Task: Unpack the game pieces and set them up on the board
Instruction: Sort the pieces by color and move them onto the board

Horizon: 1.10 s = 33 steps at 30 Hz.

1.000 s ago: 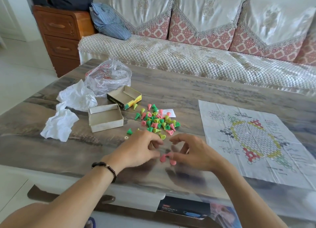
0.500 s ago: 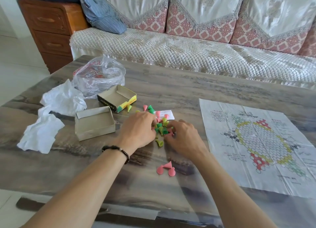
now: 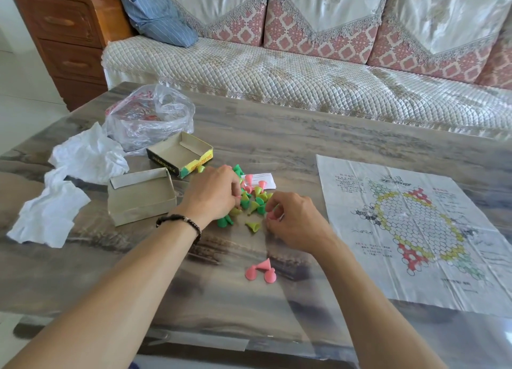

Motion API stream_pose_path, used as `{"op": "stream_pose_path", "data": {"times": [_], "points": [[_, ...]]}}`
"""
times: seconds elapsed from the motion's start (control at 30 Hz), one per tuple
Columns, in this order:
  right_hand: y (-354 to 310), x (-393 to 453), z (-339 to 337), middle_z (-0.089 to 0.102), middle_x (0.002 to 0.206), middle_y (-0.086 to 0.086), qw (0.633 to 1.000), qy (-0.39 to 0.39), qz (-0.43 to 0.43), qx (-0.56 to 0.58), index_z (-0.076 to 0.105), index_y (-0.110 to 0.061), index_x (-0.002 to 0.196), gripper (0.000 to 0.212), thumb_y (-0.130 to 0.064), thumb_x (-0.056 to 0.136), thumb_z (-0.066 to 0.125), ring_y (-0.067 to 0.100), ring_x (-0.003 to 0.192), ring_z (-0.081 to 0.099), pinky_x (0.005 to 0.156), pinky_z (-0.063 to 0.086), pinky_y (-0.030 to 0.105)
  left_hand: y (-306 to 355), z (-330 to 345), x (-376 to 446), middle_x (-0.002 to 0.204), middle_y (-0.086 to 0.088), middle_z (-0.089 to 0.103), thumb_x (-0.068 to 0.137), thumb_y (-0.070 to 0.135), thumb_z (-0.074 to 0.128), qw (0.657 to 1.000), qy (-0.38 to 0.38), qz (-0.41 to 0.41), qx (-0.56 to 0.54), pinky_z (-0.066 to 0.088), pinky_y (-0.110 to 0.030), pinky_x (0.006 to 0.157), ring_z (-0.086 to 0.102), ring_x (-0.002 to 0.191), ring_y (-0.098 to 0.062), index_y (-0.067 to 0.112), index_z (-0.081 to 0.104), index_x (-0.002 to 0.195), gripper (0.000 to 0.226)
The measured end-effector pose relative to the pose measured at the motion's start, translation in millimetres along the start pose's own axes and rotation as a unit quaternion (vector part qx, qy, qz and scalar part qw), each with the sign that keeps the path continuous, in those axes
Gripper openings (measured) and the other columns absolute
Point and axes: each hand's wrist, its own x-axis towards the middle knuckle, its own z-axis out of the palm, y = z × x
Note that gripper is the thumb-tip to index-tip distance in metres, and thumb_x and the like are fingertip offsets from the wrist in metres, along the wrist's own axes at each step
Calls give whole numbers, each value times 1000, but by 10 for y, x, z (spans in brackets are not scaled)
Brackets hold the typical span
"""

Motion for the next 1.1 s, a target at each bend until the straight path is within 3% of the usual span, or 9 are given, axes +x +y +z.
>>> {"op": "stream_pose_path", "data": {"times": [0.1,0.23,0.37,0.5,0.57,0.77,0.87,1.0,1.1], "points": [[9,-13,-17,66,89,-3,1000,-3,2,3,64,-23,95,15,-13,85,58,13,83,61,70,50,25,7,-9,-3,71,18,52,74,16,81,1000,-18,17,12,53,-35,73,61,76,-10,25,72,64,16],[-9,-34,-21,67,90,-2,1000,-7,0,4,66,-21,99,19,-12,85,56,14,85,61,71,50,26,-37,15,-14,68,18,55,78,8,75,998,-12,58,20,39,-22,66,49,64,-1,27,71,62,25],[-2,-65,-32,68,89,-3,1000,-11,-6,3,67,-20,100,22,-10,83,56,14,86,61,74,52,28,-82,-10,-45,79,10,68,77,10,78,998,-2,67,-10,48,-25,74,63,79,-8,25,73,67,18],[28,-140,-88,65,80,-10,999,-39,-15,11,67,-24,92,19,-11,80,60,7,74,59,61,44,13,-84,-216,-91,68,14,70,71,7,82,989,16,49,-135,55,-27,76,67,78,-2,26,74,65,21],[32,-204,-135,67,79,-11,996,-79,-27,12,68,-27,89,19,-12,78,64,2,69,60,61,46,13,-31,-269,-218,66,18,69,70,8,82,983,-24,75,-164,53,-21,77,66,73,1,28,75,66,21],[42,-424,-205,71,79,-8,986,-158,-46,22,71,-27,88,23,-9,74,69,-5,58,55,53,43,10,1,-102,-716,64,27,64,73,9,81,977,-139,94,-134,44,-9,57,61,63,6,25,75,70,17],[43,-491,-181,70,81,-6,986,-158,-39,34,70,-28,89,25,-8,75,69,-3,57,56,52,47,13,-4,-63,-774,59,24,61,74,13,80,981,-123,89,-119,40,-7,55,57,65,8,25,74,72,14],[57,-539,-112,68,80,-7,989,-135,-52,34,71,-27,94,26,-8,75,70,-4,55,55,51,43,11,32,21,-816,70,19,62,79,15,75,988,-81,119,-64,36,-9,54,55,68,1,28,73,77,13],[73,-558,-68,65,80,-11,990,-124,-61,27,69,-26,102,30,-12,76,71,-7,58,55,53,41,9,66,89,-848,77,16,65,82,14,72,985,-70,153,-36,43,-15,65,55,73,-2,29,74,84,15]]}}
